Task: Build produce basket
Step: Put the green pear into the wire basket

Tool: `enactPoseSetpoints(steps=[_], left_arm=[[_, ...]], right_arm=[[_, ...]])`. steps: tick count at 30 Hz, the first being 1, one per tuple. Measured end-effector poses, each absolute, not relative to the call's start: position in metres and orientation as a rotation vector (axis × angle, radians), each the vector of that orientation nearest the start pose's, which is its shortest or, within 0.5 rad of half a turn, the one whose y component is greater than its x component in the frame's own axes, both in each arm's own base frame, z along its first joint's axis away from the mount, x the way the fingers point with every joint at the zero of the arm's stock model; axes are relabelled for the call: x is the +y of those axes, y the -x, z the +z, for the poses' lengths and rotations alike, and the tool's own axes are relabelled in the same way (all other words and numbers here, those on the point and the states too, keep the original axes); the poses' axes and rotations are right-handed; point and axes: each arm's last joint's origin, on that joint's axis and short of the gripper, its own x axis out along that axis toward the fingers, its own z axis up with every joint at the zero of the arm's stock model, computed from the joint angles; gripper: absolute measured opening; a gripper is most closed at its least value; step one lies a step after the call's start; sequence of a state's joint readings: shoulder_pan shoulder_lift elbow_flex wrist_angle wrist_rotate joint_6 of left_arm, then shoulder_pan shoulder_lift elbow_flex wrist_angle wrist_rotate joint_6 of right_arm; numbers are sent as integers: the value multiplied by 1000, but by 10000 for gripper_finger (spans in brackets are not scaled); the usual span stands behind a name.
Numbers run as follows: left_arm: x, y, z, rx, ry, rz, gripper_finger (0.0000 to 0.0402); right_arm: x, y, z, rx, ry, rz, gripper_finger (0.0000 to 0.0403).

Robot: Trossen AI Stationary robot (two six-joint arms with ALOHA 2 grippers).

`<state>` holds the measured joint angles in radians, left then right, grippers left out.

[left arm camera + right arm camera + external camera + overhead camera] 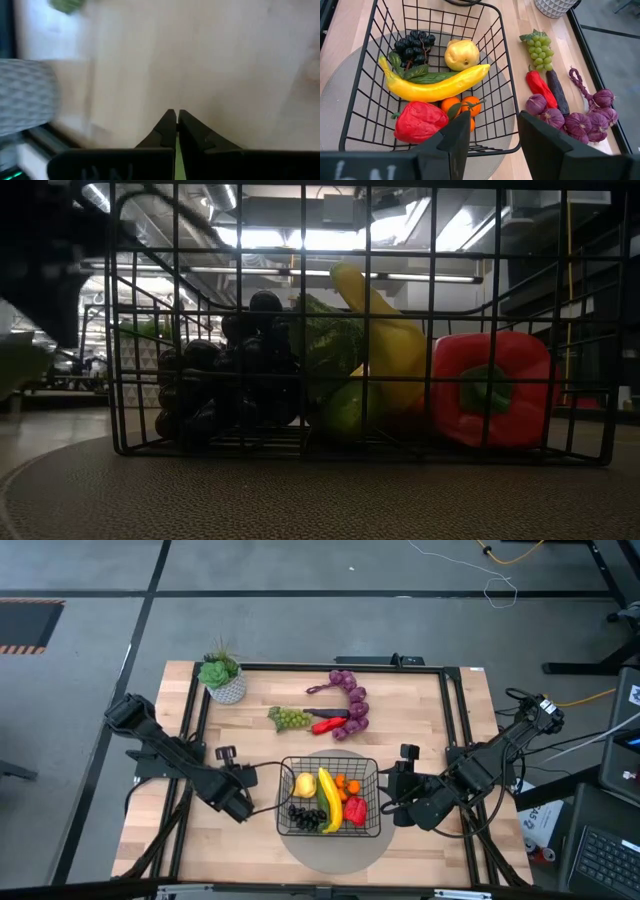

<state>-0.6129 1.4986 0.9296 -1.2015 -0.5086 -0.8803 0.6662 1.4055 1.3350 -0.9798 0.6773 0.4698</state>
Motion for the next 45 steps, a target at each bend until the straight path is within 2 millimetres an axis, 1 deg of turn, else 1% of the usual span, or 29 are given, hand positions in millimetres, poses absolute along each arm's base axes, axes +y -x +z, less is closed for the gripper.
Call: enactPoseSetpoints(steps=[7, 10, 21, 23, 26, 32, 37, 41, 45], left_arm=[[-113, -201, 239, 1245, -309, 623, 0], [-112, -208, 256, 1178, -338, 647, 0], [-114, -240, 329, 782, -411, 674, 0], [-117, -244, 342, 721, -397, 666, 0], [-121, -254, 357, 627, -324, 641, 0], [-126, -275, 379, 455, -216, 596, 15], [-121, -287, 390, 362, -171, 607, 24], [-116, -293, 393, 344, -122, 579, 22], [-116, -296, 392, 379, -80, 454, 18]], right_arm=[[153, -224, 328, 784, 211, -197, 165], [153, -223, 328, 784, 212, -197, 165], [153, -223, 328, 784, 213, -196, 165], [153, -224, 328, 784, 213, -196, 165], [153, -224, 328, 784, 213, -196, 165], [153, -224, 328, 784, 215, -197, 165], [153, -224, 328, 784, 218, -196, 165], [153, -223, 328, 784, 217, -196, 165], [153, -223, 328, 784, 218, -196, 165]])
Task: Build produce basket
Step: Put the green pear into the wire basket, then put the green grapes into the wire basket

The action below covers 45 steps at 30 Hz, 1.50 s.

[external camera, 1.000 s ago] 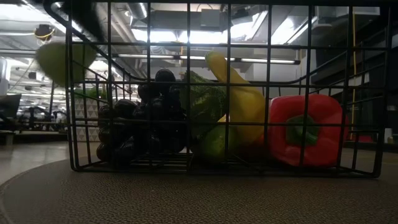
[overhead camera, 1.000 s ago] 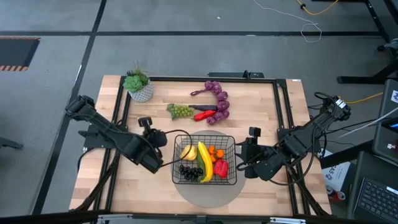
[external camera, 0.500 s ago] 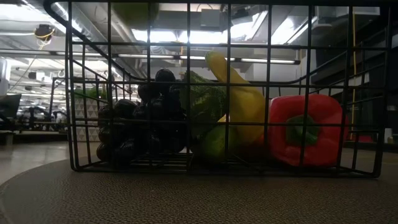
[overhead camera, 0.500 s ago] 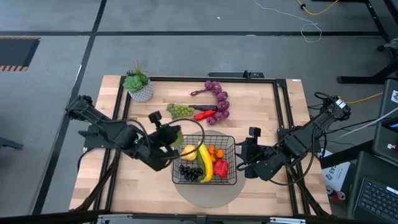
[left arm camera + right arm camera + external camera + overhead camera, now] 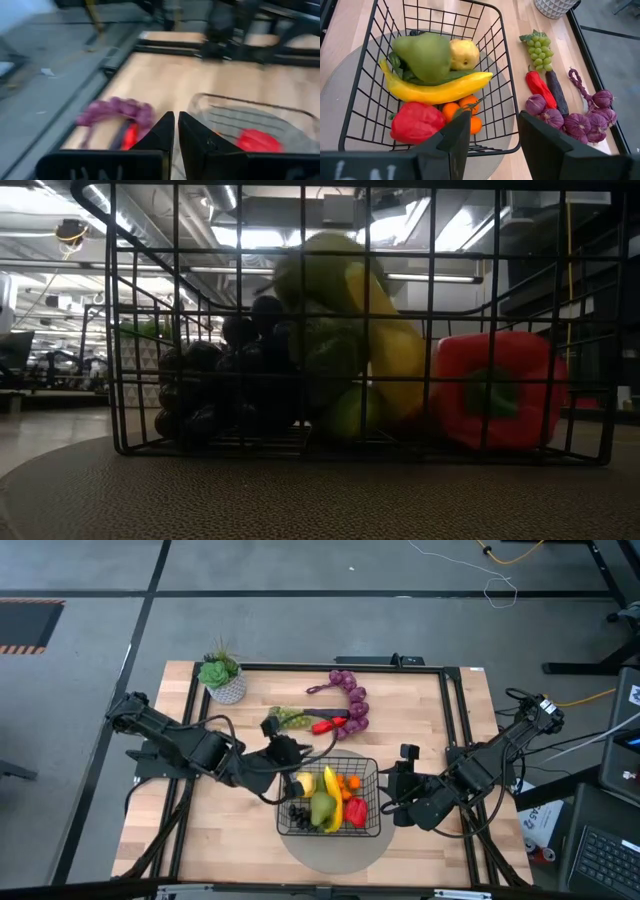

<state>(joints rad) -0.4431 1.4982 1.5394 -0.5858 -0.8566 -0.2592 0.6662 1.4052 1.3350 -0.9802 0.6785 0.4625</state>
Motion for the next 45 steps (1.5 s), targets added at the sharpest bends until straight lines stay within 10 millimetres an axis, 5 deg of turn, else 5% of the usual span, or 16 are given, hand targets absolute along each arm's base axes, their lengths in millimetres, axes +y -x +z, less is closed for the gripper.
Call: enactPoseSetpoints(steps=[5, 31, 45], left_arm=[[-120, -297, 391, 414, -50, 334, 22], [-119, -297, 390, 416, -56, 332, 21], [-119, -297, 390, 416, -56, 332, 22]], right_arm=[[153, -224, 328, 784, 217, -196, 165], [149, -226, 330, 744, 237, -257, 165], [153, -225, 328, 815, 200, -136, 165]])
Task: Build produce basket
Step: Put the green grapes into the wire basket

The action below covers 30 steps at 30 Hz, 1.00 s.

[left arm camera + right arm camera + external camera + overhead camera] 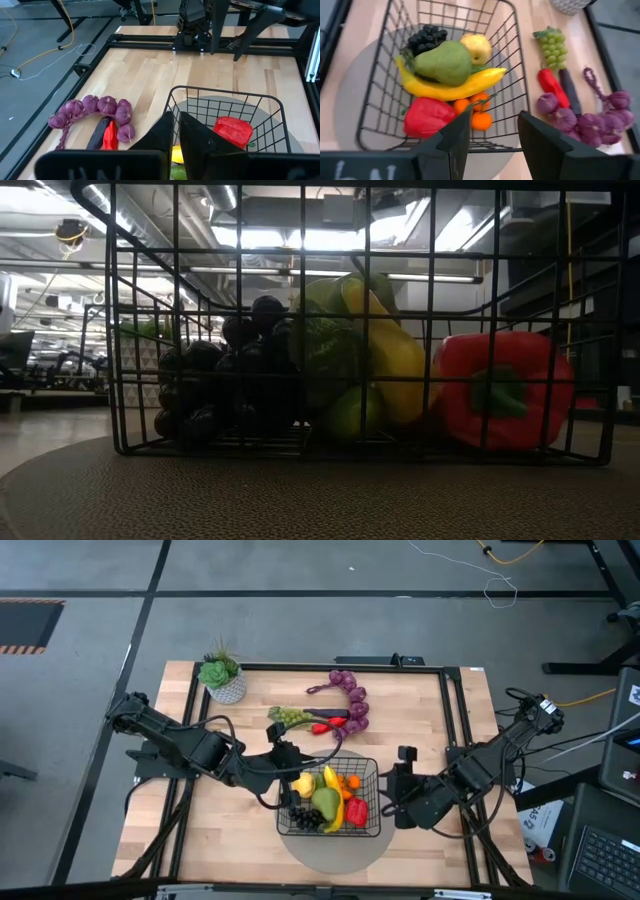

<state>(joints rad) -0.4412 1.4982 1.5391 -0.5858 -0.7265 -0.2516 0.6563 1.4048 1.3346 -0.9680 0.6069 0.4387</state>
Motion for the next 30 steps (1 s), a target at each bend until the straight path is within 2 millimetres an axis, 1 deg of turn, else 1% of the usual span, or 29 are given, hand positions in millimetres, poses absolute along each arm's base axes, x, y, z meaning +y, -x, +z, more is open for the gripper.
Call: enactPoseSetpoints(steps=[11, 19, 23, 30], left_arm=[[-119, -297, 390, 416, -56, 332, 25], [-119, -297, 390, 416, -56, 332, 19], [-119, -297, 390, 416, -57, 334, 22], [-117, -297, 390, 414, -68, 363, 24]], right_arm=[[154, -224, 327, 855, 169, -72, 165], [154, -224, 327, 855, 168, -73, 165], [155, -224, 327, 855, 168, -73, 165], [153, -227, 327, 849, 207, -58, 165]])
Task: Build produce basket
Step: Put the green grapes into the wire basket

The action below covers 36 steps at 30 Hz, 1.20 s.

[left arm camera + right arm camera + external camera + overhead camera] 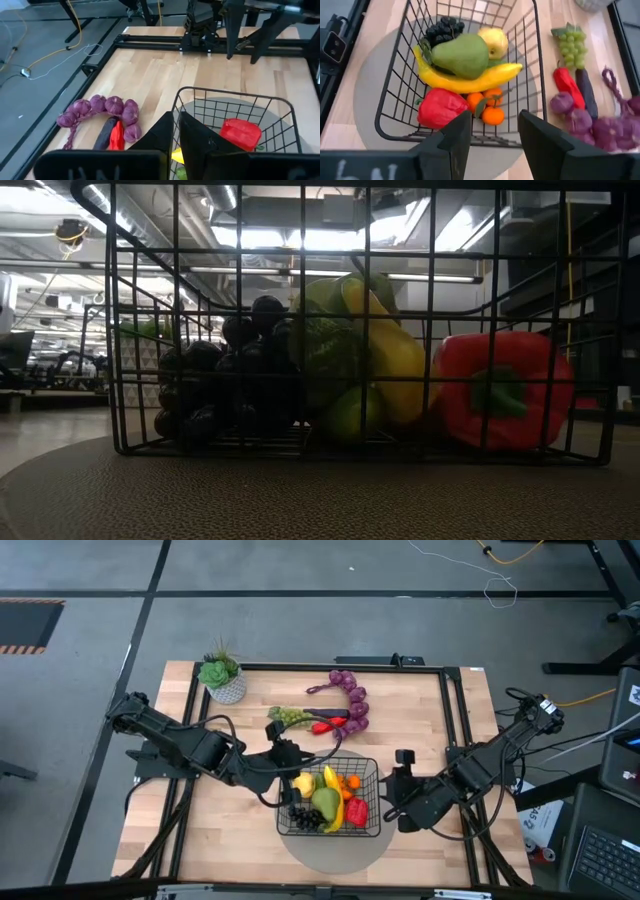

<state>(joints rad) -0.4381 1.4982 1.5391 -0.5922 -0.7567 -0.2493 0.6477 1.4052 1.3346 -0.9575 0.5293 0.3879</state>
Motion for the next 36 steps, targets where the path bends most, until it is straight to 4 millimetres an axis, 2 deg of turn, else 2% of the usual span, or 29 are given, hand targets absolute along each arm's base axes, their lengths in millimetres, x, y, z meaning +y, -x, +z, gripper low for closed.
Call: enactPoseSetpoints(steps=[3, 6, 12, 17, 23, 26, 33, 36], left_arm=[[-116, -296, 388, 453, -135, 356, 20], [-115, -294, 384, 499, -201, 341, 19], [-114, -290, 387, 502, -201, 326, 25], [-106, -268, 406, 485, -210, 218, 21], [-91, -237, 422, 524, -465, 107, 22], [-83, -230, 423, 563, -551, 100, 25], [-80, -227, 418, 626, -568, 75, 20], [-80, -229, 416, 635, -491, 29, 20]], right_arm=[[148, -232, 328, 835, 185, -77, 165], [138, -238, 328, 832, 92, -151, 165], [105, -249, 332, 858, 11, -229, 165], [75, -251, 340, 876, -21, -215, 165], [43, -252, 345, 888, -36, -212, 165], [27, -253, 346, 899, -73, -196, 165], [-16, -255, 346, 919, -138, -172, 165], [-34, -253, 346, 918, -151, -223, 165]])
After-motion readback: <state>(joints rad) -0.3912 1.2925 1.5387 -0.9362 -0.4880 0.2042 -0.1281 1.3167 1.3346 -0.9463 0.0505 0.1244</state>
